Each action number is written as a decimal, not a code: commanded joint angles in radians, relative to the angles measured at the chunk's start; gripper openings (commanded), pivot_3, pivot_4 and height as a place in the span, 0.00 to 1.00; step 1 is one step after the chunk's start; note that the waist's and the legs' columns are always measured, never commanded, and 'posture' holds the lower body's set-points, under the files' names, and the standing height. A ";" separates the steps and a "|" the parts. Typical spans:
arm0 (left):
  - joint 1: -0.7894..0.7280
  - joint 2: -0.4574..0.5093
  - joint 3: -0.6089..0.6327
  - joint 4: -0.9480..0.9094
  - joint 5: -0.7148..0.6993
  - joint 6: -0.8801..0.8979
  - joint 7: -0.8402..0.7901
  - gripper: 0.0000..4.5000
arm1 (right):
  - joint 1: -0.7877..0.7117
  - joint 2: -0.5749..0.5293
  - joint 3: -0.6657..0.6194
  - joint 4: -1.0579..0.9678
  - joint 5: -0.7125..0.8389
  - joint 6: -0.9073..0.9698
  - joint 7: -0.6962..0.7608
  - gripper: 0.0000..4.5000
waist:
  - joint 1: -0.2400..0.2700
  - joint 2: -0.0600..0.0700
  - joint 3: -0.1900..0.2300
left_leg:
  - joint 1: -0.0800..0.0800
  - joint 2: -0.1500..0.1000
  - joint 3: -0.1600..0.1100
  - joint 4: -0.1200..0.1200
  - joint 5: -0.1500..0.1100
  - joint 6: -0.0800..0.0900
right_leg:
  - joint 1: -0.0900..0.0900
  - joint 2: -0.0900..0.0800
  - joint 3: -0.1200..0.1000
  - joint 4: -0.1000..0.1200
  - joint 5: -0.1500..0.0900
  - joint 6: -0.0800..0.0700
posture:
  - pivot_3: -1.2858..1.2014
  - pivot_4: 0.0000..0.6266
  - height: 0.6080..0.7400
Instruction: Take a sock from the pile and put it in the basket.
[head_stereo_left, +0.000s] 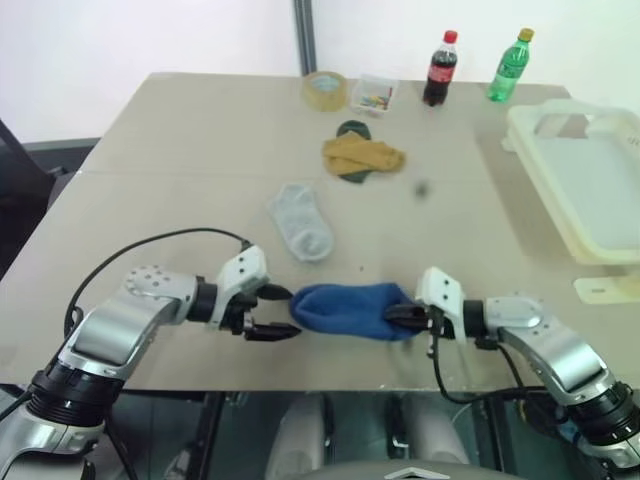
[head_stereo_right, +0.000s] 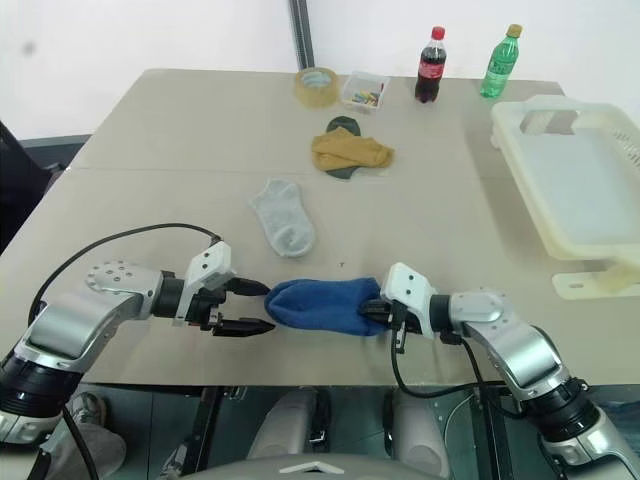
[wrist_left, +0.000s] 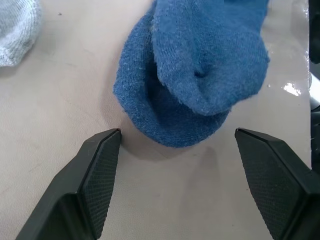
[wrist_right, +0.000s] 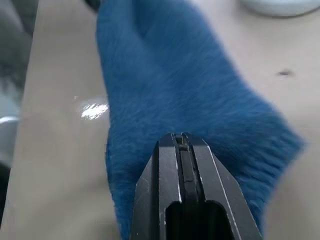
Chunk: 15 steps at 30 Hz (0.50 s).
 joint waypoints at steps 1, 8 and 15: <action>-0.022 -0.065 -0.022 -0.040 -0.073 0.021 -0.014 0.86 | -0.001 0.007 0.013 0.024 -0.022 -0.013 0.015 0.00 | 0.002 -0.001 -0.001 | 0.000 0.000 -0.001 0.001 0.000 0.000 | 0.001 0.000 -0.001 0.000 -0.001 0.001 | 0.52 0.24 1.00; -0.110 -0.152 -0.060 0.010 -0.090 -0.016 -0.051 0.86 | 0.022 0.005 -0.020 -0.008 -0.013 0.011 -0.005 0.00 | 0.001 -0.002 -0.001 | 0.000 0.000 -0.002 0.002 0.000 0.000 | 0.001 0.001 -0.001 0.000 0.001 0.000 | 0.52 0.24 1.00; -0.205 -0.255 -0.119 0.075 -0.091 -0.047 -0.087 0.86 | 0.056 -0.008 -0.065 -0.070 0.001 0.045 -0.033 0.00 | 0.001 -0.003 0.000 | -0.001 -0.003 -0.003 0.002 0.000 0.000 | 0.001 0.001 -0.002 0.000 0.001 0.000 | 0.52 0.24 1.00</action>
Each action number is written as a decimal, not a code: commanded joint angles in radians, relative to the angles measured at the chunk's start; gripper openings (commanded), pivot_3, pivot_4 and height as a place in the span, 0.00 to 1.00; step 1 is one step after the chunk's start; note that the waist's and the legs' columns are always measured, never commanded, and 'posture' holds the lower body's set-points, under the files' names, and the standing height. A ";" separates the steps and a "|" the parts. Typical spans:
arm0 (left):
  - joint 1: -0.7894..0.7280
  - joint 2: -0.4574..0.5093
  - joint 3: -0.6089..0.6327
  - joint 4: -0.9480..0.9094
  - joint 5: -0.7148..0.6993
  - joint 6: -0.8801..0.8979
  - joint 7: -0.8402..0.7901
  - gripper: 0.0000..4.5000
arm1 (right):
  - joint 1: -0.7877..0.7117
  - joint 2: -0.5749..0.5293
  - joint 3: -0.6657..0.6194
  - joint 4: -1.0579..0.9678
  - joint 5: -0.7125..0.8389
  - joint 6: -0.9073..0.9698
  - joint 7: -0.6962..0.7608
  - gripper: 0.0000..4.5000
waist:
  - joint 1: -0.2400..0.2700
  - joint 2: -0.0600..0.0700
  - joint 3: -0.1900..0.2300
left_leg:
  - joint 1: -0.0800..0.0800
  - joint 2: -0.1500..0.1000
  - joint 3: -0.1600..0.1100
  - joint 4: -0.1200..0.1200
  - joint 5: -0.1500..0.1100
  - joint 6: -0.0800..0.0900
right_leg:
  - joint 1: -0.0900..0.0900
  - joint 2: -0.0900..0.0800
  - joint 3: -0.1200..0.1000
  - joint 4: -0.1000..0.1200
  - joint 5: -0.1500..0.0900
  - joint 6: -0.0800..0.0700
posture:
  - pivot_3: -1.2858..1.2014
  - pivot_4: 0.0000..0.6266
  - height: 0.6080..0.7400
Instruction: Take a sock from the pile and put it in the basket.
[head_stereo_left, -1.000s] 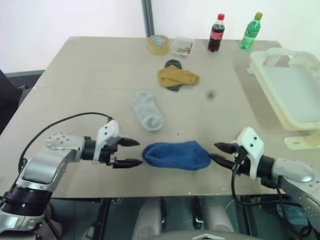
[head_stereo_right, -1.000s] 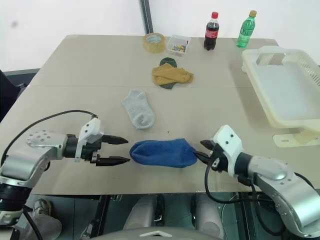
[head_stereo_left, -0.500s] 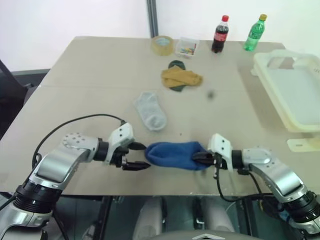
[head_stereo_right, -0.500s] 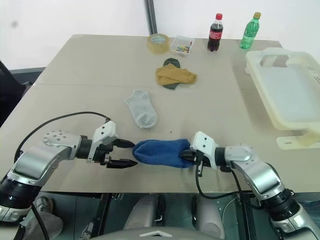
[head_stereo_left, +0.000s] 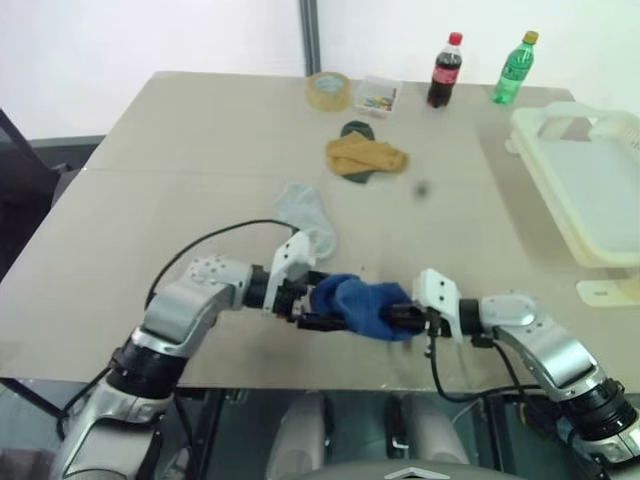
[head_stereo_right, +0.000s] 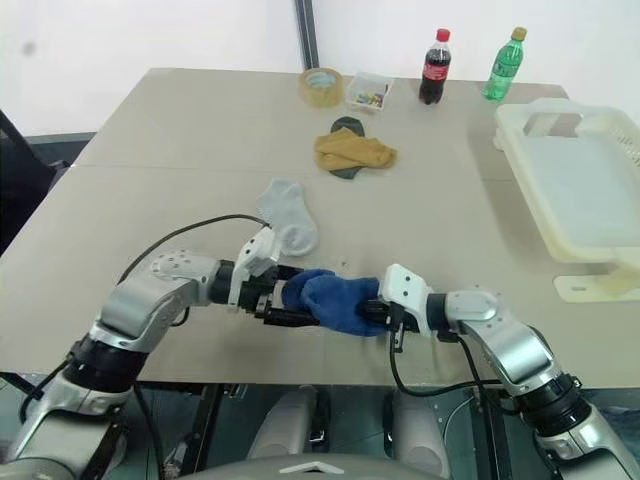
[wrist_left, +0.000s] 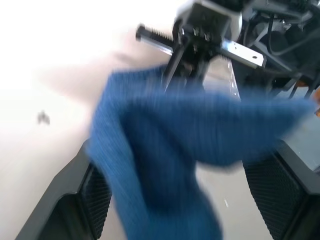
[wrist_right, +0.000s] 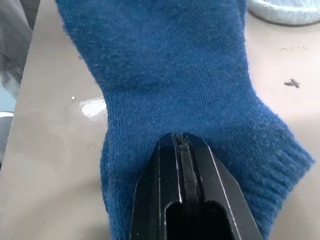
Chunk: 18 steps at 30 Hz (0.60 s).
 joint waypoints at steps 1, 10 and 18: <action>-0.029 -0.034 -0.037 0.007 -0.006 -0.027 -0.038 0.86 | 0.023 -0.021 -0.041 -0.045 0.006 0.029 -0.018 0.00 | -0.001 0.000 0.000 | 0.000 0.000 0.000 0.000 0.000 0.000 | 0.000 0.000 0.000 0.000 0.000 0.000 | 0.52 0.24 1.00; -0.089 -0.153 -0.091 0.091 -0.002 -0.038 -0.053 0.86 | 0.083 -0.065 -0.120 -0.192 0.074 0.133 -0.045 0.00 | -0.004 0.000 0.000 | -0.001 0.000 -0.001 0.001 0.000 0.000 | 0.000 0.000 0.000 0.000 0.000 0.000 | 0.52 0.24 1.00; -0.090 -0.187 -0.087 0.093 0.004 -0.015 -0.025 0.86 | 0.110 -0.072 -0.151 -0.199 0.092 0.154 -0.061 0.00 | -0.002 0.000 0.000 | -0.001 0.000 -0.001 0.001 0.000 0.000 | 0.000 0.001 0.000 0.000 0.000 0.001 | 0.52 0.24 1.00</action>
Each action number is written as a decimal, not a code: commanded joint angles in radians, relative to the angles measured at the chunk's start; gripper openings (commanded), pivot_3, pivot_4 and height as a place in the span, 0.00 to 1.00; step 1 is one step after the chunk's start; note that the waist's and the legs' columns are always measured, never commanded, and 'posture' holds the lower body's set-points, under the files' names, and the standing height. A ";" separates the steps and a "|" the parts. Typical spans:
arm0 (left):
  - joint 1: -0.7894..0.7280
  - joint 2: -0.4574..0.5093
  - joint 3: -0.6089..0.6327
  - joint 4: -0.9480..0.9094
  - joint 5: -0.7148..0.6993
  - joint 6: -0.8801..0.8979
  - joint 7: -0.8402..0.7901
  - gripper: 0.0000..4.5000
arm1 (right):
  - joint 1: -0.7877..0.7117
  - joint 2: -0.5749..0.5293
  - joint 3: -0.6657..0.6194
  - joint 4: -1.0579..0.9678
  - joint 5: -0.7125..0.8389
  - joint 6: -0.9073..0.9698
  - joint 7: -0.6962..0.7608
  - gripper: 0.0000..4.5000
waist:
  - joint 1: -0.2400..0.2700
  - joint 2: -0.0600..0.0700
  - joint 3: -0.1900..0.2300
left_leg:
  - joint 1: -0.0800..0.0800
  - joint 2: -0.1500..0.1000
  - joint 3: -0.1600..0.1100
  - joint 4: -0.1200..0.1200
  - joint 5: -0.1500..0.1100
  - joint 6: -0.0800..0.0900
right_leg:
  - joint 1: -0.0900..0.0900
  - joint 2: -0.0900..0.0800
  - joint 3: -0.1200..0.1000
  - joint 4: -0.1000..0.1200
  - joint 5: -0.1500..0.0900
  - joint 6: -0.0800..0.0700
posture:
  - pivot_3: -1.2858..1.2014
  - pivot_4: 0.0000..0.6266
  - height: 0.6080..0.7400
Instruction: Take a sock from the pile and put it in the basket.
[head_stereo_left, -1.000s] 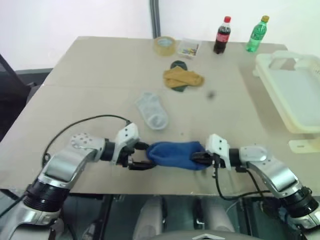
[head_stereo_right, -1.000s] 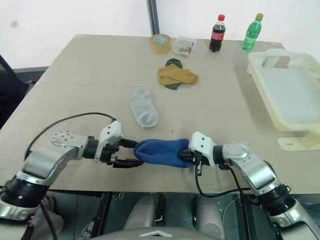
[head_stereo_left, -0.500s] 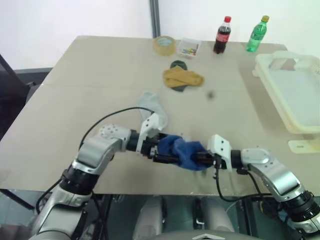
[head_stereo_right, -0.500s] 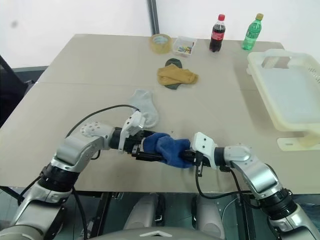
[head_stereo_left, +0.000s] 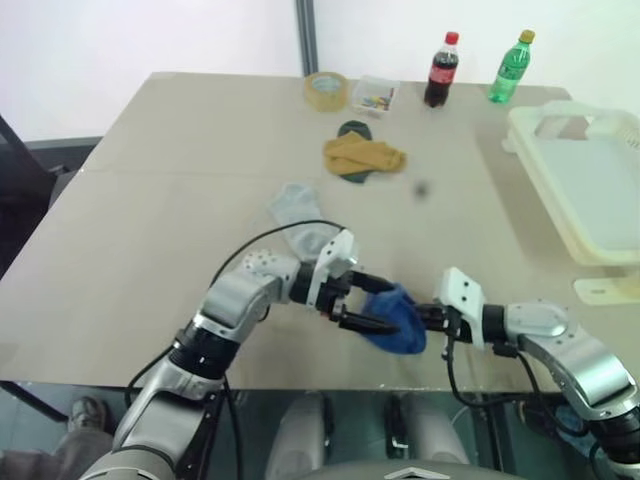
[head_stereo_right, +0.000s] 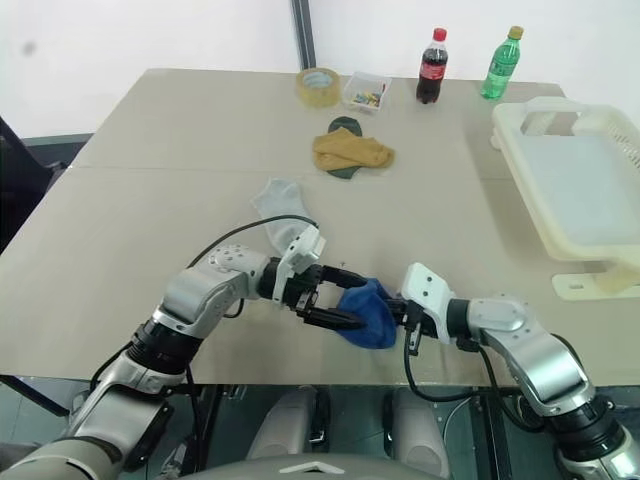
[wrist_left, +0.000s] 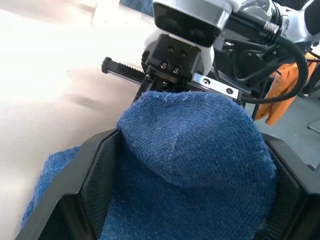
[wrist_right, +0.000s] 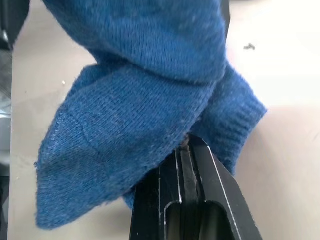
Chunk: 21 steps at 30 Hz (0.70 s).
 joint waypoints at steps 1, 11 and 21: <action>-0.016 -0.003 0.014 0.001 -0.001 -0.002 0.013 0.86 | 0.001 -0.014 -0.046 -0.055 0.035 0.011 0.001 0.00 | 0.000 0.000 0.000 | 0.000 0.000 0.000 0.000 0.000 0.000 | 0.000 0.000 0.000 0.000 0.000 0.000 | 0.52 0.24 1.00; 0.057 0.156 0.107 -0.083 -0.036 0.037 0.003 0.86 | -0.034 -0.003 -0.076 -0.109 0.165 0.063 0.043 0.00 | -0.001 0.000 0.000 | 0.000 0.003 0.000 0.000 0.000 0.000 | 0.000 0.001 0.000 0.000 0.000 0.000 | 0.52 0.24 1.00; 0.124 0.269 0.118 -0.183 -0.097 0.109 -0.034 0.86 | -0.120 0.023 -0.028 -0.044 0.247 0.097 0.115 0.00 | -0.001 0.000 0.000 | 0.000 0.003 -0.001 0.000 0.000 0.000 | 0.000 0.000 -0.001 0.000 0.000 -0.001 | 0.52 0.24 1.00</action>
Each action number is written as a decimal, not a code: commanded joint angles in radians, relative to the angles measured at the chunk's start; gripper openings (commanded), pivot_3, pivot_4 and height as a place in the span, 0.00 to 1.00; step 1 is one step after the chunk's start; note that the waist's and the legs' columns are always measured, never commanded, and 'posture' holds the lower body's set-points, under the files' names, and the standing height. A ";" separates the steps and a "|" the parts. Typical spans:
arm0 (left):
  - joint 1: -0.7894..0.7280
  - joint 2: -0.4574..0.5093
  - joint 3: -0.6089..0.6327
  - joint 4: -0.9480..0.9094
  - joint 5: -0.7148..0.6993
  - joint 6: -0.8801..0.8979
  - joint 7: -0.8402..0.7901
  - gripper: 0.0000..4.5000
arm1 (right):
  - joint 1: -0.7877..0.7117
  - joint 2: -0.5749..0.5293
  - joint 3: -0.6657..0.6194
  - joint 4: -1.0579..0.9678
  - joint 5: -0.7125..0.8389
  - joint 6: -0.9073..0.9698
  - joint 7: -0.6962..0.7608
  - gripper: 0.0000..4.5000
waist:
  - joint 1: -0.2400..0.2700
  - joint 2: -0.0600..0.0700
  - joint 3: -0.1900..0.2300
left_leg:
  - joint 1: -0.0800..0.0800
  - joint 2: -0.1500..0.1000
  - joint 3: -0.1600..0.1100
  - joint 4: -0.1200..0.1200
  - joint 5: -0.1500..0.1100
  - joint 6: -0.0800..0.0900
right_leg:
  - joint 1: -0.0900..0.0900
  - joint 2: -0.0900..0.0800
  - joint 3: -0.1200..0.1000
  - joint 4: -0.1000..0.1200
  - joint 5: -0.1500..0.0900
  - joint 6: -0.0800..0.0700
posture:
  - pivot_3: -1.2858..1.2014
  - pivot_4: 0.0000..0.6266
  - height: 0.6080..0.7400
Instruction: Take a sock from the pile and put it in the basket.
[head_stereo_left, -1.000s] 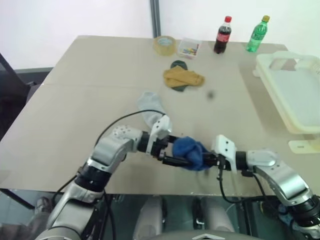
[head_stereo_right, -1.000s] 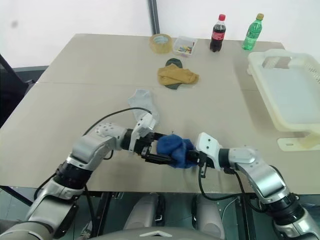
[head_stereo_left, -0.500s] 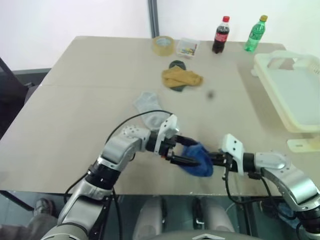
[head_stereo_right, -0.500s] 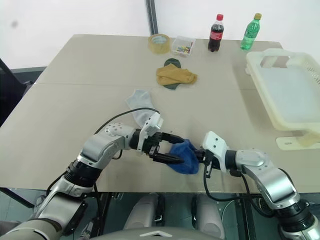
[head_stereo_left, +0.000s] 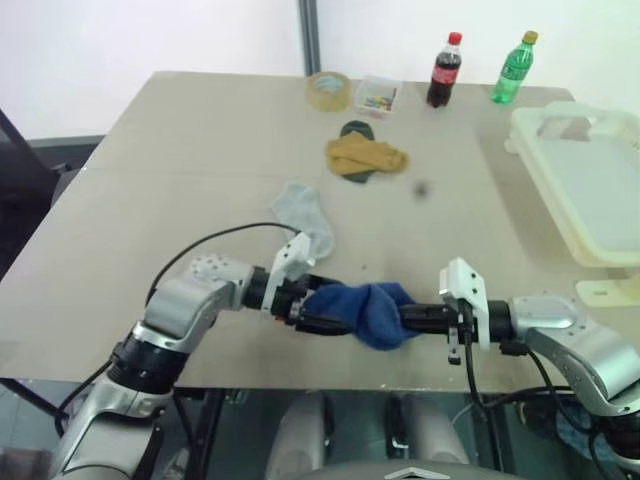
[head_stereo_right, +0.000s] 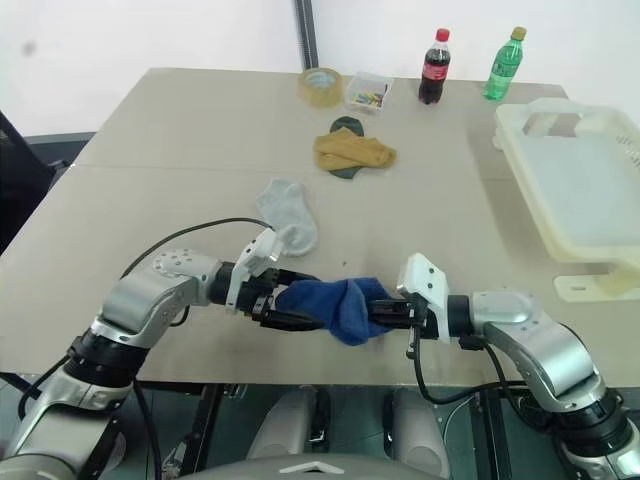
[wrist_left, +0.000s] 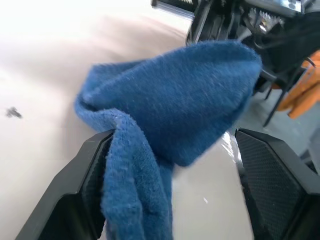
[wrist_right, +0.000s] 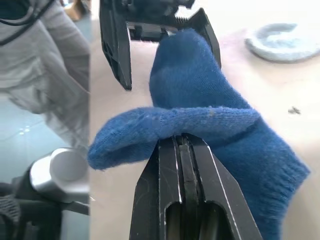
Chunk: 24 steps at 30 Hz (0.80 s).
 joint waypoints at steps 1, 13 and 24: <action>0.015 0.024 0.021 -0.061 -0.039 0.027 -0.013 0.86 | -0.040 0.027 0.019 0.040 0.017 -0.004 0.022 0.00 | 0.000 0.000 0.000 | 0.000 0.000 0.000 0.000 0.000 0.000 | 0.000 0.000 0.000 0.000 0.000 0.000 | 0.52 0.24 1.00; 0.153 0.194 0.106 -0.061 -0.033 0.037 -0.017 0.86 | -0.090 0.051 0.089 0.124 -0.067 -0.068 0.040 0.00 | -0.005 0.001 0.001 | 0.000 0.001 0.001 -0.001 0.000 0.000 | -0.001 0.000 0.001 0.000 0.000 0.000 | 0.52 0.24 1.00; 0.220 0.186 0.138 -0.124 -0.079 0.075 0.045 0.86 | -0.168 0.134 0.115 0.145 -0.019 -0.068 0.095 0.00 | 0.001 0.001 0.001 | 0.000 0.002 0.001 -0.001 0.000 0.000 | -0.001 0.000 0.000 0.000 0.000 -0.001 | 0.52 0.24 1.00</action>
